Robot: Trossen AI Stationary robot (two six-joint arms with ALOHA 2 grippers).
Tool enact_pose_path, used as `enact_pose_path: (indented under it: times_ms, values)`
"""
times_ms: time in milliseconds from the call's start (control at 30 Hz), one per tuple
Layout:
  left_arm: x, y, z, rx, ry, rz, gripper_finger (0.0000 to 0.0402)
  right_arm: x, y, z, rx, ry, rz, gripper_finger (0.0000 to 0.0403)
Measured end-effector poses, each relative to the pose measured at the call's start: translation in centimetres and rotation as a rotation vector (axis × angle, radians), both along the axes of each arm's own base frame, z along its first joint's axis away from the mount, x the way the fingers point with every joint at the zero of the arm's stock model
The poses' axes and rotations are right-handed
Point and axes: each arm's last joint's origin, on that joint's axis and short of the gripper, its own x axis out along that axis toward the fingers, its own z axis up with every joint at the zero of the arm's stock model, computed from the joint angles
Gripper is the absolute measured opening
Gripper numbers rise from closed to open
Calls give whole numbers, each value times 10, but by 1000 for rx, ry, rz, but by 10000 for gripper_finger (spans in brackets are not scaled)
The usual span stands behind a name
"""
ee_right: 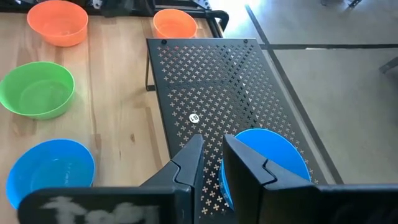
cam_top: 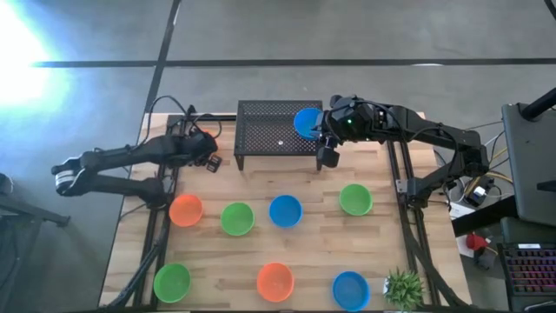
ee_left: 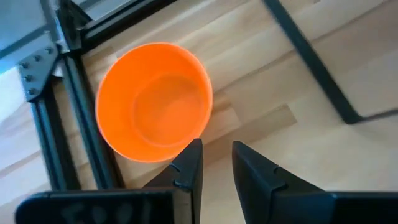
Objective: Pick & Place Mini bowls
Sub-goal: Put the top orange bowl on the shelf
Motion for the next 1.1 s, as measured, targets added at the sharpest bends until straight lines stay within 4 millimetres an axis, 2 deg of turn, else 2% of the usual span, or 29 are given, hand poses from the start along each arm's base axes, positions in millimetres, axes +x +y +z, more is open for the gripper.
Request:
enact_pose_path:
  times_ms: [500, 1100]
  values:
    - [6, 20, -39, 21, 11, 17, 80, 0, 0, 0, -5, -4, 3, 56]
    - [7, 27, -65, 41, 56, -5, 80, 1, 0, 1, -10, -6, 6, 57]
